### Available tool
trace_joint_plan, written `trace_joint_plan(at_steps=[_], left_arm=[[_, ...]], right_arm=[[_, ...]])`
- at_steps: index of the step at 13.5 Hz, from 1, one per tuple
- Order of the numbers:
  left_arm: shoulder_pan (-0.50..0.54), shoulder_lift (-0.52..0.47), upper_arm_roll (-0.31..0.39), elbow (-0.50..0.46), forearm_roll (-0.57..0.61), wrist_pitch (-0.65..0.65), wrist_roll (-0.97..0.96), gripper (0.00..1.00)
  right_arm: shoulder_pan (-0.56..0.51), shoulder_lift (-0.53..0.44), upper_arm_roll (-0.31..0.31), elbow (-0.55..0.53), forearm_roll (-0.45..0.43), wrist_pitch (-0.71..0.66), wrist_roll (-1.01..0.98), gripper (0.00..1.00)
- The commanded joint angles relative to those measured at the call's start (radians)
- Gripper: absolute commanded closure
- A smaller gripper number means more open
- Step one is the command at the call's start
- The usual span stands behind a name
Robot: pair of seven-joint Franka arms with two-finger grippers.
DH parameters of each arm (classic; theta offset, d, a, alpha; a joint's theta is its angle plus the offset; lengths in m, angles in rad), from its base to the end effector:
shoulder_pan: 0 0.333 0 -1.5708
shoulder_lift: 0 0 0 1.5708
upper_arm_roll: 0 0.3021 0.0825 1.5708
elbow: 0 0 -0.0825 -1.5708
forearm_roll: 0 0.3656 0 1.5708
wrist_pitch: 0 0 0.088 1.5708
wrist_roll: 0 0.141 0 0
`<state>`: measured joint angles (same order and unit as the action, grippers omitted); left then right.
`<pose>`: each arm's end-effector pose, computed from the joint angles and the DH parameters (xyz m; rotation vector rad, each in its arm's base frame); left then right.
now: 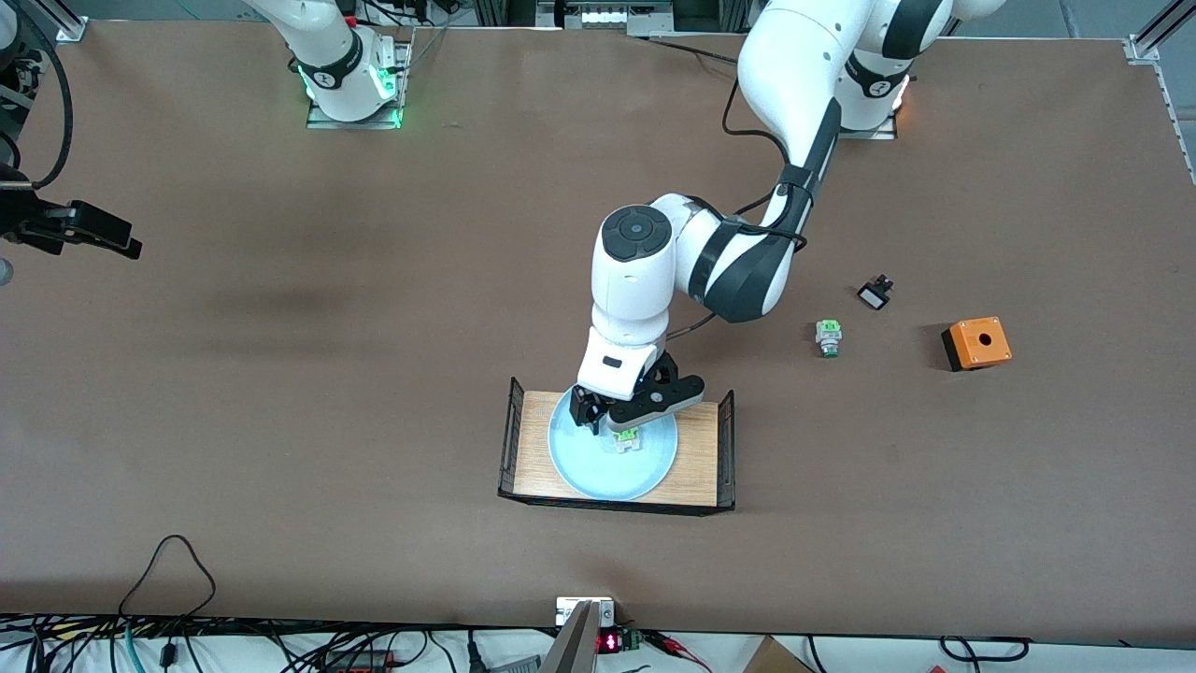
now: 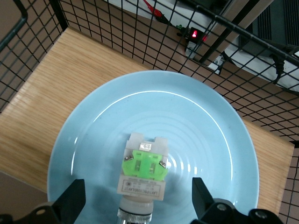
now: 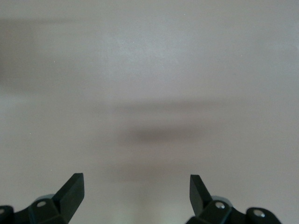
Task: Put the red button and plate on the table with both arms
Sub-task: 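Close the left gripper on the button and lift it off the plate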
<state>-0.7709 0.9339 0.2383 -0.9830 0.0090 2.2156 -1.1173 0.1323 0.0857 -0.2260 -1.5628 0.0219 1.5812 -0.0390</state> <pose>0.6433 -0.4585 0.3026 2.9071 0.6736 0.5300 0.5551 -0.0447 0.5353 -3.1317 0.0869 0.1015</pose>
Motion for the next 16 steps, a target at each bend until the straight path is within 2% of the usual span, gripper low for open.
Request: trace_joint_plan(at_steps=[1, 3, 4, 6, 8, 9, 12, 16], left_arm=[[-0.008, 0.052, 0.035, 0.083, 0.026, -0.007, -0.047, 0.06], [-0.008, 0.052, 0.035, 0.084, 0.025, -0.005, -0.064, 0.46], [-0.008, 0.052, 0.033, 0.084, 0.025, 0.002, -0.073, 0.62], [-0.008, 0.052, 0.033, 0.083, 0.025, 0.029, -0.079, 0.82], [-0.008, 0.052, 0.033, 0.083, 0.025, 0.029, -0.079, 0.97], [-0.008, 0.052, 0.033, 0.083, 0.025, 0.027, -0.078, 1.00], [-0.007, 0.034, 0.033, 0.078, 0.023, 0.007, -0.072, 1.00], [-0.001, -0.021, 0.038, 0.078, 0.025, -0.085, -0.062, 1.00]], right_arm=[[0.000, -0.011, 0.000, -0.002, -0.010, -0.009, 0.014, 0.00], [-0.002, -0.009, 0.000, -0.002, -0.010, -0.009, 0.014, 0.00], [-0.002, -0.009, 0.000, -0.002, -0.010, -0.009, 0.013, 0.00], [-0.002, -0.009, 0.000, -0.002, -0.010, -0.009, 0.014, 0.00], [-0.002, -0.009, 0.000, -0.002, -0.010, -0.009, 0.014, 0.00], [-0.002, -0.009, 0.000, -0.002, -0.010, -0.009, 0.014, 0.00], [-0.002, -0.009, 0.000, -0.002, -0.010, -0.009, 0.014, 0.00], [-0.002, -0.009, 0.000, -0.002, -0.010, -0.009, 0.014, 0.00]])
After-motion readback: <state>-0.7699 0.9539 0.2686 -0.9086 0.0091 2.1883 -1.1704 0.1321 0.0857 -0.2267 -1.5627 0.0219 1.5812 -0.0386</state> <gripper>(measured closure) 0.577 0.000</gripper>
